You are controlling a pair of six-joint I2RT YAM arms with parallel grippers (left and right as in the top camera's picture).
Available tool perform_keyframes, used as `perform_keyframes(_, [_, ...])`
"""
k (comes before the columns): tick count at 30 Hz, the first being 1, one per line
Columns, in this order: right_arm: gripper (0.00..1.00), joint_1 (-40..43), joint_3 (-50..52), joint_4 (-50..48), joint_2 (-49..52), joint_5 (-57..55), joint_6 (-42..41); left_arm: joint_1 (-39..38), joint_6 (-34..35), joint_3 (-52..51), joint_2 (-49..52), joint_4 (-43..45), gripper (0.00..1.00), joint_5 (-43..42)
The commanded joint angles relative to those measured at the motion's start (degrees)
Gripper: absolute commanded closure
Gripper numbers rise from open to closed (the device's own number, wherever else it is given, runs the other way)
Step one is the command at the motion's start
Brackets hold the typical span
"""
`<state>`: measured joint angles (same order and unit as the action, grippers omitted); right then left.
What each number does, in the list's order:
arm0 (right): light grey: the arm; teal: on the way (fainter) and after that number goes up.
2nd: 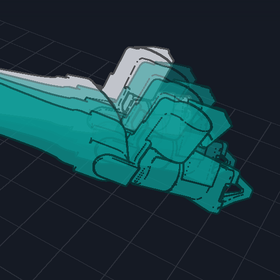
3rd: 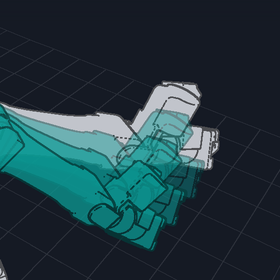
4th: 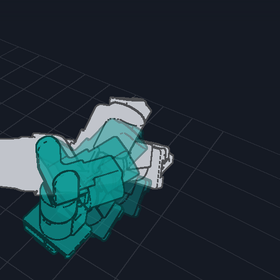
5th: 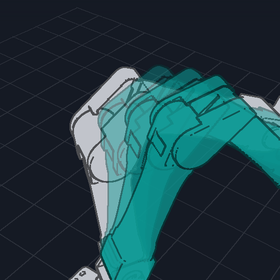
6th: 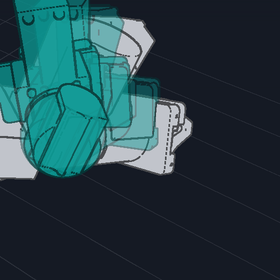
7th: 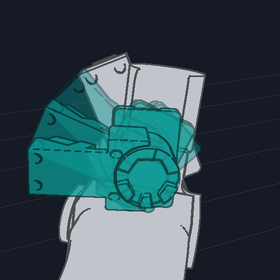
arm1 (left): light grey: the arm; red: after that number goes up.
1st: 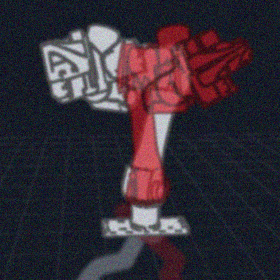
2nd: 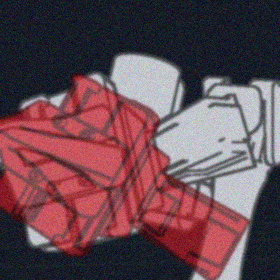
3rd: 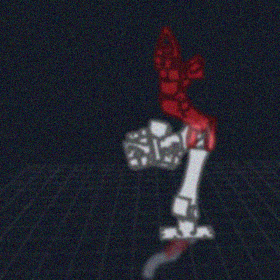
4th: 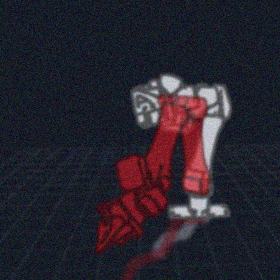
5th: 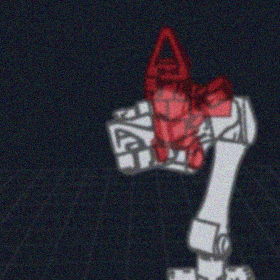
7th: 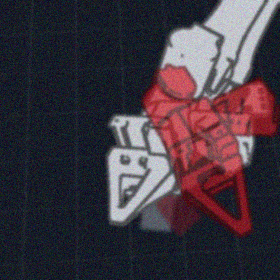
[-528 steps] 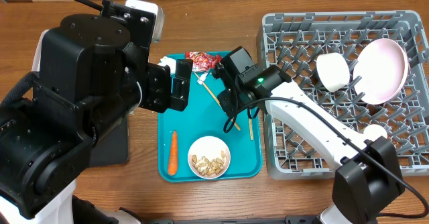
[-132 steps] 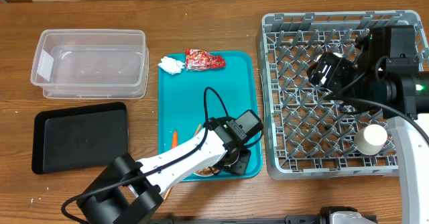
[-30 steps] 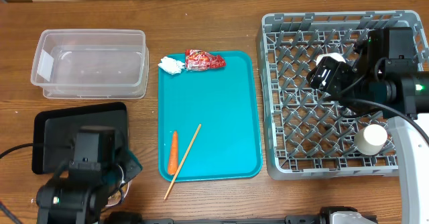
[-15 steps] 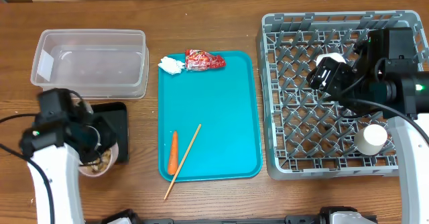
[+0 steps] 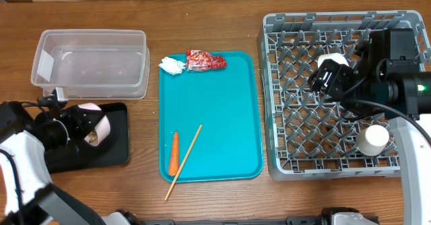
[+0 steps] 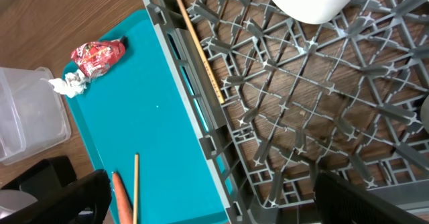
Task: Sort waste into correct bins and load items into the dishwasher
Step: 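Tilt the bowl with the left gripper to dump shells onto black tray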
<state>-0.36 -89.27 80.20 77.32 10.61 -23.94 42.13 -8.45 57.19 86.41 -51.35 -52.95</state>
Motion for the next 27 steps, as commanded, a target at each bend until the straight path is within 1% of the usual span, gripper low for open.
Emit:
perform_keyframes(1, [0.0,0.2,-0.8,-0.2,-0.2,-0.8,0.3,2.2,-9.1,-1.4,4.4,2.1,0.96,-16.9])
perform_keyframes(4, [0.0,0.2,-0.8,-0.1,-0.2,-1.5,0.3,4.3,-9.9,-2.4,9.0,4.0,0.96,-23.8])
perform_keyframes(9, [0.0,0.2,-0.8,-0.1,-0.2,-1.8,0.3,9.2,-17.6,-5.5,15.5,4.1,0.96,-37.6])
perform_keyframes(15, [0.0,0.2,-0.8,-0.5,-0.2,-1.8,0.3,13.3,-18.6,-6.6,20.2,3.2,0.95,-37.6])
perform_keyframes(24, [0.0,0.2,-0.8,-0.5,-0.2,-1.8,0.3,13.7,-18.2,-6.7,20.3,1.6,0.96,-37.7])
perform_keyframes(27, [0.0,0.2,-0.8,-0.6,-0.2,-1.8,0.3,13.7,-19.5,-6.7,20.3,1.6,0.96,-37.7])
